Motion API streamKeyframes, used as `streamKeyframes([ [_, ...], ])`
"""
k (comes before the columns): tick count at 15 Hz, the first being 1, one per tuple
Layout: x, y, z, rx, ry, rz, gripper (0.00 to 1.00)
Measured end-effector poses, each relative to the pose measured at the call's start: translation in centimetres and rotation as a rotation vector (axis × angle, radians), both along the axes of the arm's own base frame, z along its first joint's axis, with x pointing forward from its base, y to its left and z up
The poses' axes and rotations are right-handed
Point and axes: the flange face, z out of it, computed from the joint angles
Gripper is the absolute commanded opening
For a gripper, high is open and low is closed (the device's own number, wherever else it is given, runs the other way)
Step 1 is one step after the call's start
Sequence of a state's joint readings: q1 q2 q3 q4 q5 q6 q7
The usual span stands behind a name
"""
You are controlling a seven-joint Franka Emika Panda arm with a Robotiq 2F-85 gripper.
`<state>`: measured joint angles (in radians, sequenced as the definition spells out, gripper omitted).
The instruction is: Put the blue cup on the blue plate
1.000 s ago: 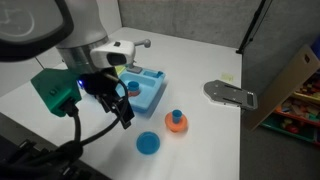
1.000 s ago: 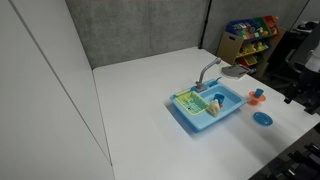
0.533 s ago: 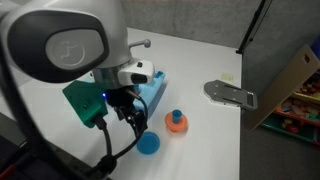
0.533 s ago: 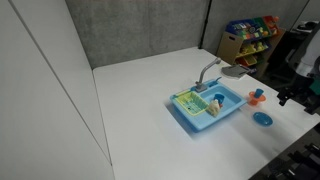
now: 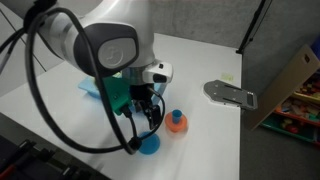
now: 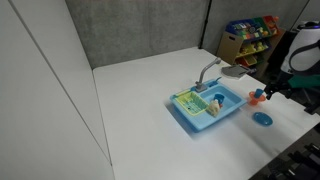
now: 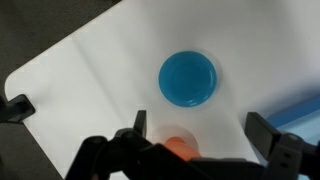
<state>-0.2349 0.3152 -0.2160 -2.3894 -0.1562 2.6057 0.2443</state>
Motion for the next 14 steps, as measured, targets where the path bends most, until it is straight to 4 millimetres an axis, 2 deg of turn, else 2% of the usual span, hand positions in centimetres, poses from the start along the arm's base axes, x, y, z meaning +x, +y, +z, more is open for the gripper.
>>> streamKeyframes([
  [6,4.2,-1.5,-1.9,0.012,0.002,-0.061,1.00],
  [14,9.1,-4.0,-3.4,0.016,-0.006,-0.119,1.00],
])
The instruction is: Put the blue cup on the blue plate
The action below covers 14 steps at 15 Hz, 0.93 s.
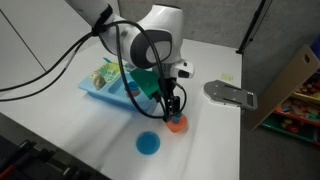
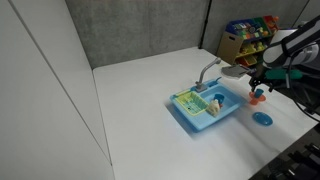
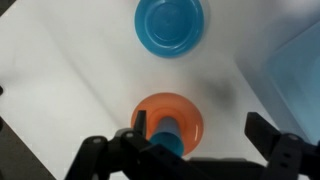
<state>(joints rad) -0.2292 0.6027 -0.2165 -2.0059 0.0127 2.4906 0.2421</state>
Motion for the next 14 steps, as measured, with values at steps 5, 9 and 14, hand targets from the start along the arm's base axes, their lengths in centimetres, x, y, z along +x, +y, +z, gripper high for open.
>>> streamKeyframes([
  [5,2.1,-2.5,0.0,-0.018,-0.016,-0.025,1.00],
  [9,2.3,-4.4,-0.6,-0.020,-0.019,-0.058,1.00],
  [14,1.2,-6.0,-2.2,-0.010,-0.002,-0.090,1.00],
])
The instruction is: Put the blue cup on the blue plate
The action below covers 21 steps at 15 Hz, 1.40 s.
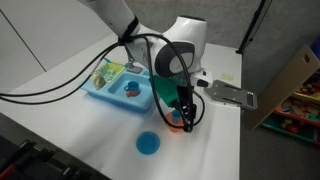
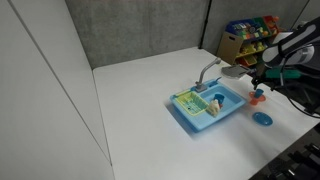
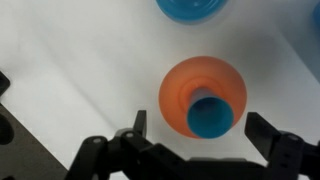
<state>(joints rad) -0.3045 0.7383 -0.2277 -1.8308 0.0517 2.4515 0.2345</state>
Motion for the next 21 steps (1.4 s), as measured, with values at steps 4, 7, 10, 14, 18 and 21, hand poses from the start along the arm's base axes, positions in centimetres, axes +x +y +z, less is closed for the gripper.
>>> streamKeyframes([
  [4,-0.3,0.1,-0.8,0.005,0.012,0.001,1.00],
  [7,-0.1,0.6,-1.1,0.007,0.016,0.010,0.87],
  [10,0.4,1.3,-1.1,0.006,0.015,0.023,0.56],
  [14,0.8,2.0,-1.0,0.002,0.009,0.037,0.25],
  [18,1.1,1.9,-0.7,-0.011,-0.006,0.041,0.17],
  [21,1.0,1.9,-0.1,-0.021,-0.017,0.043,0.17],
])
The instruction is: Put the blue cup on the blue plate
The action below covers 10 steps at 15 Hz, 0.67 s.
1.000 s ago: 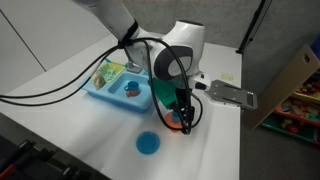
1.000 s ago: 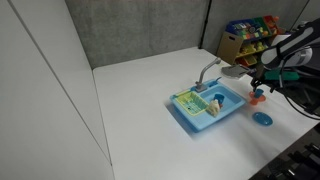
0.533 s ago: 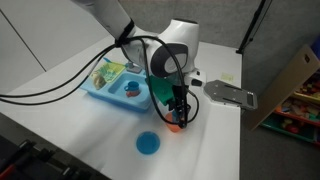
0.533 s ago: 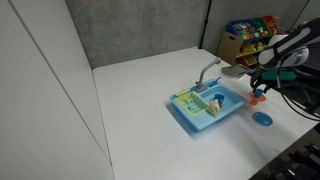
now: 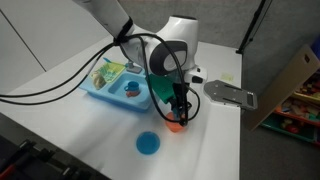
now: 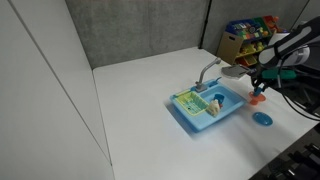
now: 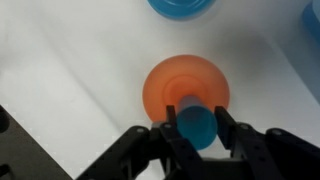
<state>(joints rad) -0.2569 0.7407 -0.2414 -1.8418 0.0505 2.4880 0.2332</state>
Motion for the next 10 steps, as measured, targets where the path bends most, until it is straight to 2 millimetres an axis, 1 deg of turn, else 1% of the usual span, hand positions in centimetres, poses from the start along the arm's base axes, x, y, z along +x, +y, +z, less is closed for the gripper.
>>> streamKeyframes([
  [4,-1.0,1.2,2.0,0.002,-0.003,0.012,0.17],
  [8,-3.5,2.6,4.4,0.000,0.009,0.036,0.17],
  [10,-4.9,2.9,5.0,-0.003,0.013,0.044,0.17],
])
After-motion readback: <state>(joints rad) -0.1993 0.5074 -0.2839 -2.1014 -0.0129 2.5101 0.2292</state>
